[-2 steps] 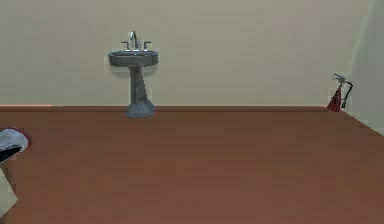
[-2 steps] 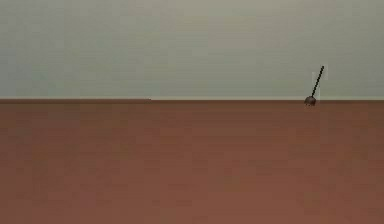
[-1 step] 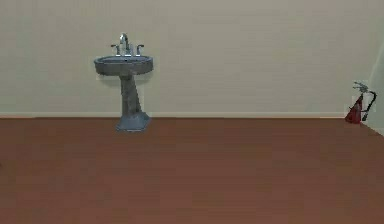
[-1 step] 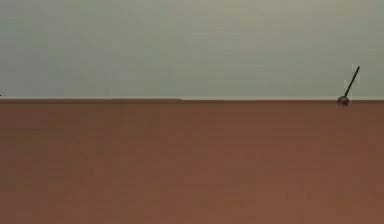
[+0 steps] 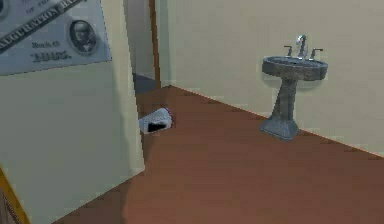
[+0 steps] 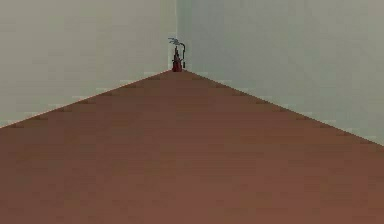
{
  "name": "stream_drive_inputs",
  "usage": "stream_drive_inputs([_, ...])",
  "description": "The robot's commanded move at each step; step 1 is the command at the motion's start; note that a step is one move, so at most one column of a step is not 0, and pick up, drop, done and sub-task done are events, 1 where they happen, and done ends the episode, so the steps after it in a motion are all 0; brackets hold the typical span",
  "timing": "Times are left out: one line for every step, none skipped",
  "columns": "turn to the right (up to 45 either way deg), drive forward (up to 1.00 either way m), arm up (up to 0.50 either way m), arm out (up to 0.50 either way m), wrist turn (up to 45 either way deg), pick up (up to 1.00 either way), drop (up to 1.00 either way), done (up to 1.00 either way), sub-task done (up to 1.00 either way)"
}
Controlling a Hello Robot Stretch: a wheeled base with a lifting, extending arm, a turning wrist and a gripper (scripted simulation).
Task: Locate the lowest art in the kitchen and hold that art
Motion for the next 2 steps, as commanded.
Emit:
stream_drive_inputs([-3.0, 0.00, 0.00, 0.00, 0.0, 0.00, 0.00, 0.00, 0.00])
stream_drive_inputs([45.0, 0.00, 0.00, 0.00, 0.0, 0.00, 0.00, 0.00, 0.00])
